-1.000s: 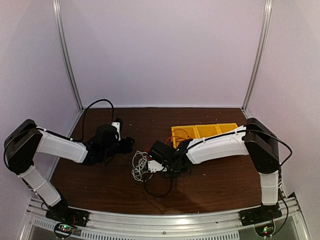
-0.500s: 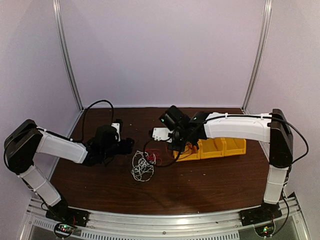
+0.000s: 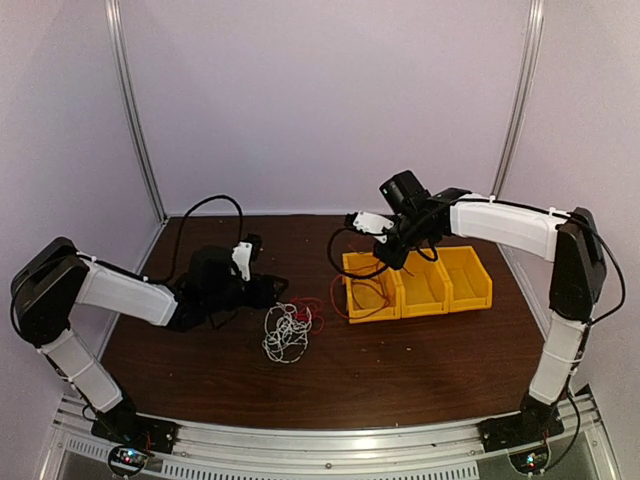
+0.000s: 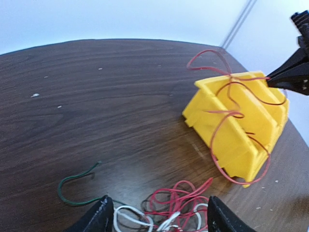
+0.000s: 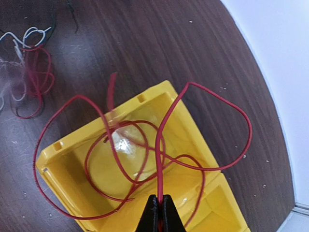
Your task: Untangle the cables
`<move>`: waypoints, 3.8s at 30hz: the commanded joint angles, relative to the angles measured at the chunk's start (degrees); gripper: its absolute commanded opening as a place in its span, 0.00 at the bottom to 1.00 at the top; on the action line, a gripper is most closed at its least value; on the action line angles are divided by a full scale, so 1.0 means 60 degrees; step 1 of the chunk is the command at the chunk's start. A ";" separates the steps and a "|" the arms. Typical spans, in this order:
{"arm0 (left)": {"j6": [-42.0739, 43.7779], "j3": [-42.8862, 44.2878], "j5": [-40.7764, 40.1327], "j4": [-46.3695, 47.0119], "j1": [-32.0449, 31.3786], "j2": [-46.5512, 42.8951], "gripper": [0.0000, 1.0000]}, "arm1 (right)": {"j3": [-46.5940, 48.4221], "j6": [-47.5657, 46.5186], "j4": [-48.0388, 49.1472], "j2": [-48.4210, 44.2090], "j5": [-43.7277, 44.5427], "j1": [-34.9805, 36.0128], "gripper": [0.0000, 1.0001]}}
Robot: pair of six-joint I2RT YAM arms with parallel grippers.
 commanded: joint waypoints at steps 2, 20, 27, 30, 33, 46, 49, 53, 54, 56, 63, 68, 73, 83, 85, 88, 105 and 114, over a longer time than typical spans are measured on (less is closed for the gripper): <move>0.0118 0.0864 0.2574 0.1365 0.0048 0.0798 0.67 | -0.0071 0.0256 -0.0376 0.0594 -0.2417 0.0101 0.00; -0.0649 0.4605 0.5052 0.0142 0.0051 0.4475 0.65 | 0.1448 0.1417 -0.0894 0.2622 -0.1807 0.0161 0.00; -0.0836 0.5097 0.4971 0.0099 0.0051 0.5081 0.64 | 0.1101 0.1319 -0.0818 0.1923 -0.1946 0.0174 0.00; -0.0941 0.5427 0.4728 0.0160 0.0051 0.5453 0.64 | 0.1000 0.1299 -0.0777 0.1856 -0.1960 0.0172 0.00; -0.1003 0.5668 0.4209 0.0384 0.0064 0.5737 0.65 | 0.0951 0.1311 -0.0784 0.1913 -0.1997 0.0161 0.00; -0.3749 0.5644 0.6460 0.5266 0.0263 0.6622 0.43 | 0.0876 0.1347 -0.0683 0.1829 -0.2082 0.0162 0.00; -0.3888 0.5947 0.6462 0.5326 0.0271 0.6766 0.30 | 0.0861 0.1351 -0.0651 0.1777 -0.2099 0.0152 0.00; -0.3920 0.6454 0.6436 0.4647 0.0271 0.6900 0.13 | 0.0826 0.1417 -0.0507 0.1560 -0.2187 0.0091 0.04; -0.3926 0.6453 0.6412 0.4611 0.0271 0.6885 0.08 | 0.0828 0.1419 -0.0523 0.1481 -0.2197 0.0065 0.11; -0.3926 0.6349 0.6379 0.4602 0.0271 0.6751 0.02 | 0.0920 0.1233 -0.0751 0.1220 -0.2170 0.0026 0.26; -0.3604 0.5448 0.5991 0.4090 0.0338 0.5729 0.23 | 0.0321 -0.0395 -0.0469 0.0312 -0.1581 0.0038 0.58; -0.3419 0.4237 0.5591 0.3914 0.0584 0.4688 0.48 | 0.1040 -0.1448 -0.1200 0.1030 -0.1775 0.0100 0.66; -0.3215 0.3267 0.5448 0.3732 0.0791 0.3791 0.53 | 0.1710 -0.2283 -0.1799 0.1651 -0.2210 0.0117 0.75; -0.2962 0.2342 0.5357 0.3565 0.0959 0.2911 0.53 | 0.1645 -0.3110 -0.1674 0.2142 -0.2260 0.0062 0.79; -0.2943 0.2307 0.5344 0.3552 0.0959 0.2872 0.53 | 0.1675 -0.3102 -0.1506 0.2243 -0.2311 0.0047 0.73; -0.2946 0.2307 0.5350 0.3545 0.0959 0.2835 0.53 | 0.1716 -0.3050 -0.1238 0.2402 -0.2316 -0.0030 0.62; -0.2609 0.2247 0.5272 0.3210 0.0959 0.2616 0.53 | 0.0627 -0.2122 0.0115 -0.0472 -0.2792 -0.0328 0.00; -0.2717 0.2271 0.5421 0.3074 0.0946 0.2872 0.53 | -0.0037 -0.1623 0.0403 -0.1203 -0.2714 -0.0717 0.00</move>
